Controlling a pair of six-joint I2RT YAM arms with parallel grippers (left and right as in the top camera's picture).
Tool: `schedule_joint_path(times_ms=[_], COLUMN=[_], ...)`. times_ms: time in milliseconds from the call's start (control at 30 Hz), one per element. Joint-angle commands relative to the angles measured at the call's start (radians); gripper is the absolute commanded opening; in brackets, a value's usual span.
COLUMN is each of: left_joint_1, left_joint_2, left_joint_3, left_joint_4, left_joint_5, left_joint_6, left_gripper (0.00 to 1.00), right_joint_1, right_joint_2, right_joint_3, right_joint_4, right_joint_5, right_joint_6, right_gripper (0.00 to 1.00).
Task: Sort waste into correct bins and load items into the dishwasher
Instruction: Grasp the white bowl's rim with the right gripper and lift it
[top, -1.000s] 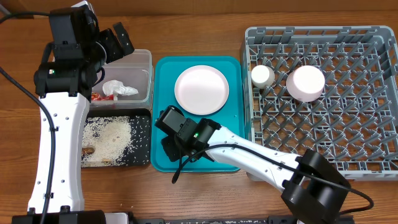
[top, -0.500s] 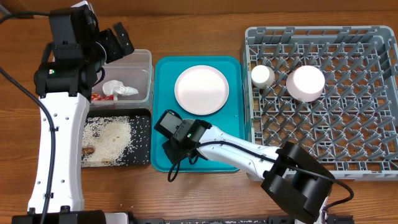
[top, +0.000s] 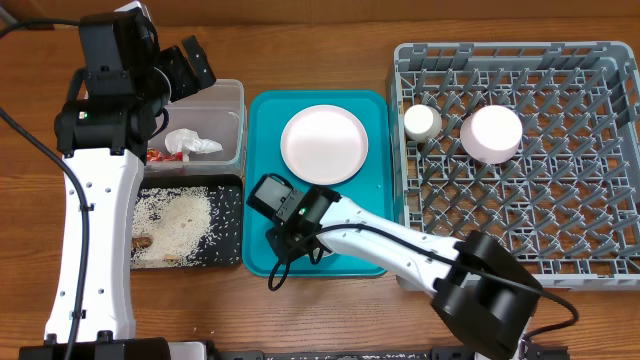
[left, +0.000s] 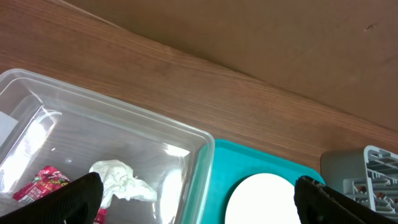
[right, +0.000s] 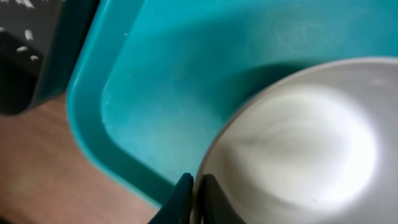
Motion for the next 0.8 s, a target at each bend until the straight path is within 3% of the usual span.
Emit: schedule_joint_path(times_ms=[0, 367, 633, 767], left_joint_1=[-0.007, -0.007, -0.007, -0.007], left_joint_2=[0.001, 0.001, 0.001, 0.001], left_joint_3=[0.009, 0.009, 0.009, 0.009], left_joint_4=[0.003, 0.003, 0.003, 0.003], left_joint_5=[-0.014, -0.013, -0.013, -0.013], left_joint_6=[0.015, 0.015, 0.015, 0.015], left_gripper=[1.0, 1.0, 1.0, 1.0], right_joint_1=[0.003, -0.079, -0.263, -0.379], right_joint_2=[-0.098, -0.341, -0.455, -0.468], right_joint_3=[0.093, 0.12, 0.12, 0.12], right_joint_4=[-0.058, -0.244, -0.328, -0.338], right_joint_5=[-0.008, -0.047, -0.151, -0.332], right_joint_6=[0.005, -0.088, -0.18, -0.272], right_gripper=[0.04, 0.04, 0.04, 0.04])
